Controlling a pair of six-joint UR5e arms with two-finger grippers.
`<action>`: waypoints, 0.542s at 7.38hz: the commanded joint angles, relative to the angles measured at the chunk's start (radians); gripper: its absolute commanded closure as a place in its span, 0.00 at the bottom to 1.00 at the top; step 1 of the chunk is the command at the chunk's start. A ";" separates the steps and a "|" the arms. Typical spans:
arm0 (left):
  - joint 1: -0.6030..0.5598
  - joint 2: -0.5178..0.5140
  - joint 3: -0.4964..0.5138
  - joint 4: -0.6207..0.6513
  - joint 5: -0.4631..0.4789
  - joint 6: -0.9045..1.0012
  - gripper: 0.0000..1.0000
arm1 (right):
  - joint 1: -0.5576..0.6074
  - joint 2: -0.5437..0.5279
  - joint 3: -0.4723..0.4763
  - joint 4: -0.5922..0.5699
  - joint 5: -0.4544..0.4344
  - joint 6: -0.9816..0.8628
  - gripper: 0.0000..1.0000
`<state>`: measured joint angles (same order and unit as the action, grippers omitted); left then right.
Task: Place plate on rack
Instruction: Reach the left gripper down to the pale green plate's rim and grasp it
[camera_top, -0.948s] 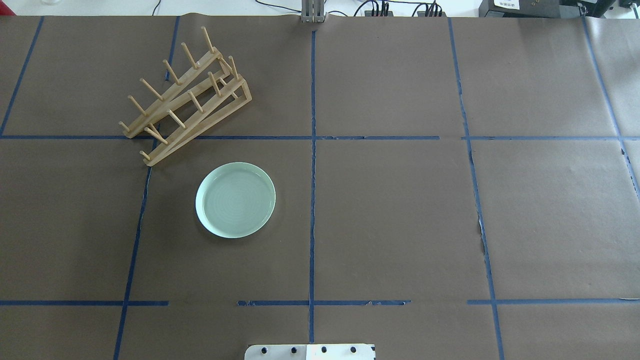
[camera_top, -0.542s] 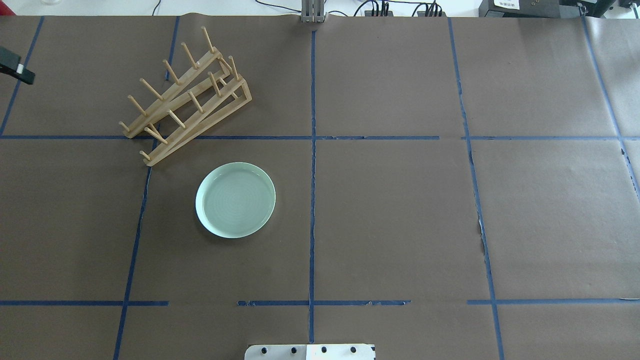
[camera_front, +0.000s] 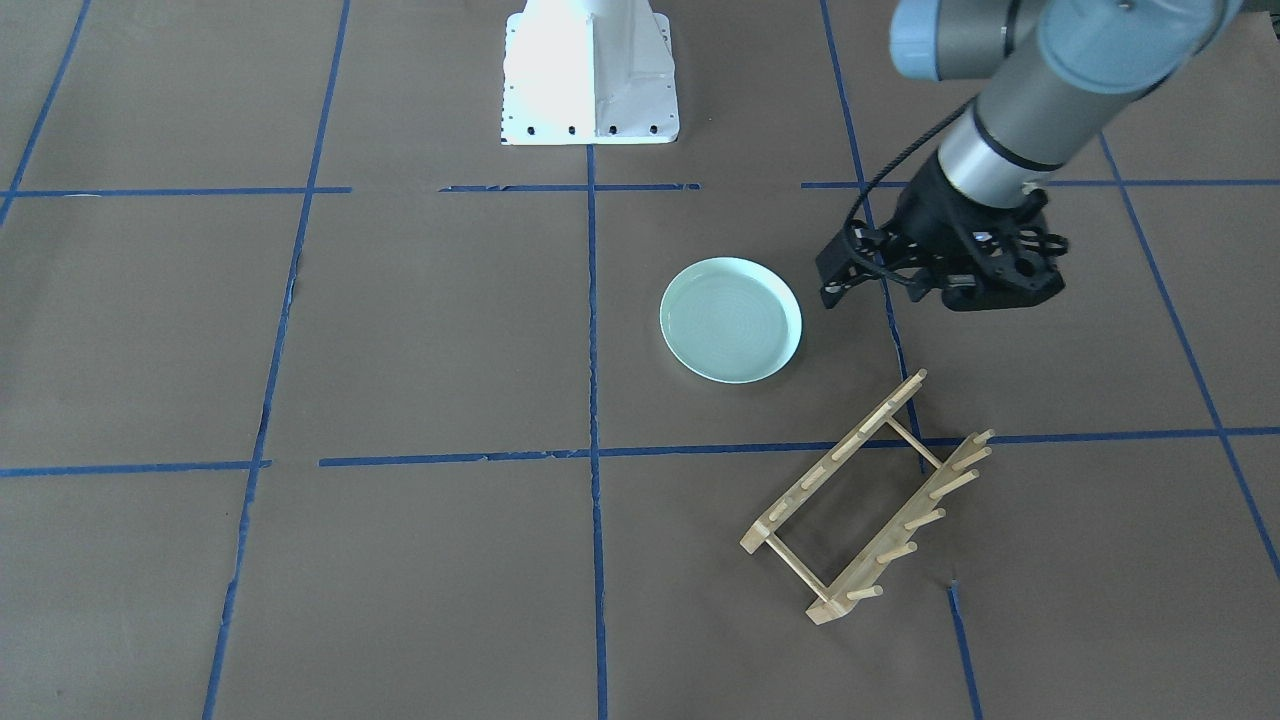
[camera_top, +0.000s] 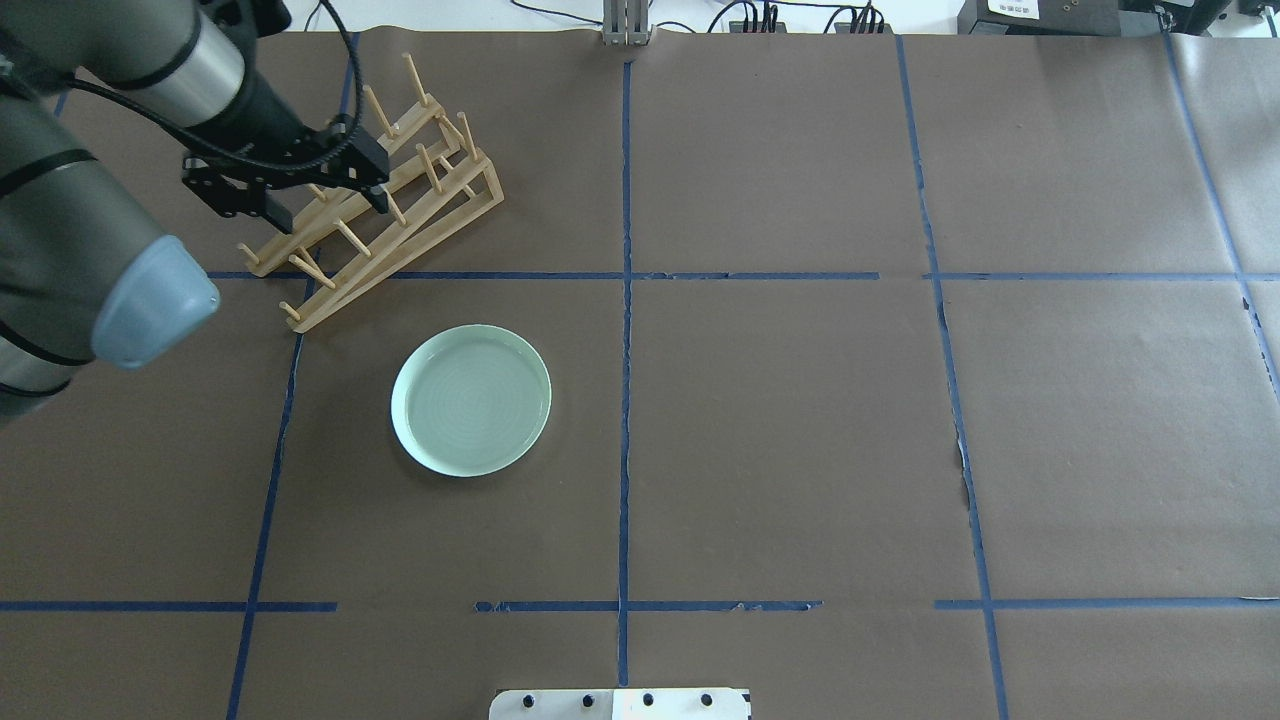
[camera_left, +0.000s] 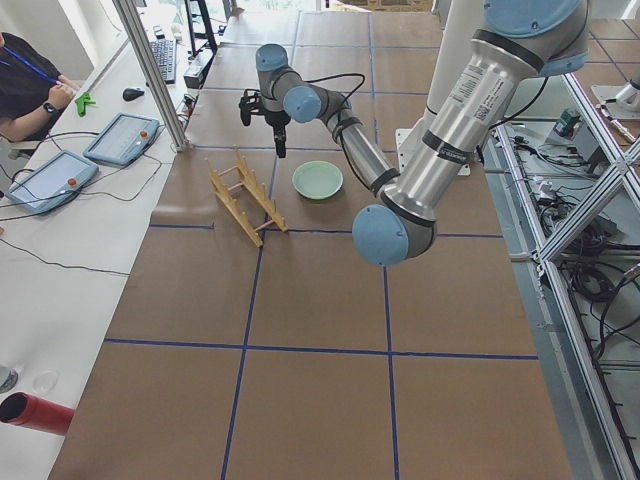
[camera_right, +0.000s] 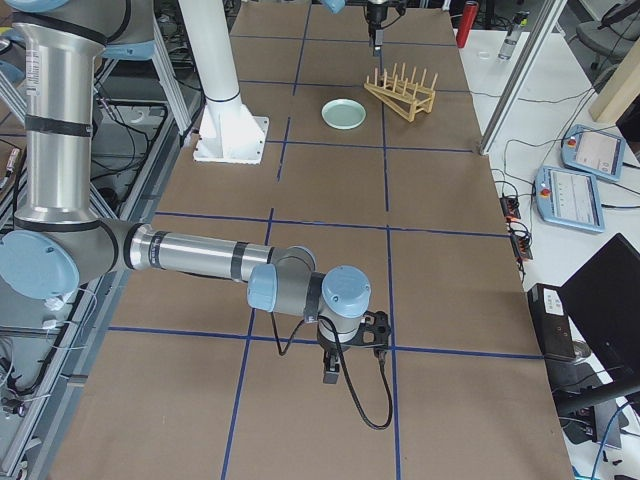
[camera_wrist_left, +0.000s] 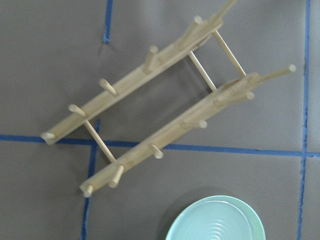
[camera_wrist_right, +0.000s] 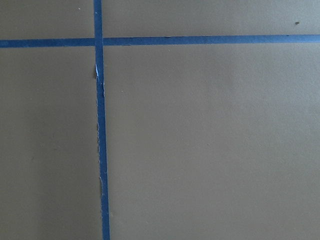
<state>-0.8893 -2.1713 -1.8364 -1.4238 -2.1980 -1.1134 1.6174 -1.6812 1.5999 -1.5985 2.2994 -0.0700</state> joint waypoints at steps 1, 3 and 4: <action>0.151 -0.157 0.166 0.042 0.125 -0.158 0.00 | 0.001 0.000 0.000 0.000 0.000 -0.001 0.00; 0.255 -0.234 0.320 0.037 0.200 -0.191 0.00 | 0.001 0.000 0.000 0.000 0.000 -0.001 0.00; 0.280 -0.234 0.348 0.036 0.219 -0.191 0.00 | 0.001 0.000 0.000 0.000 0.000 -0.001 0.00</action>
<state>-0.6536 -2.3873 -1.5472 -1.3863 -2.0142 -1.2961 1.6178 -1.6812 1.6000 -1.5984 2.2995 -0.0706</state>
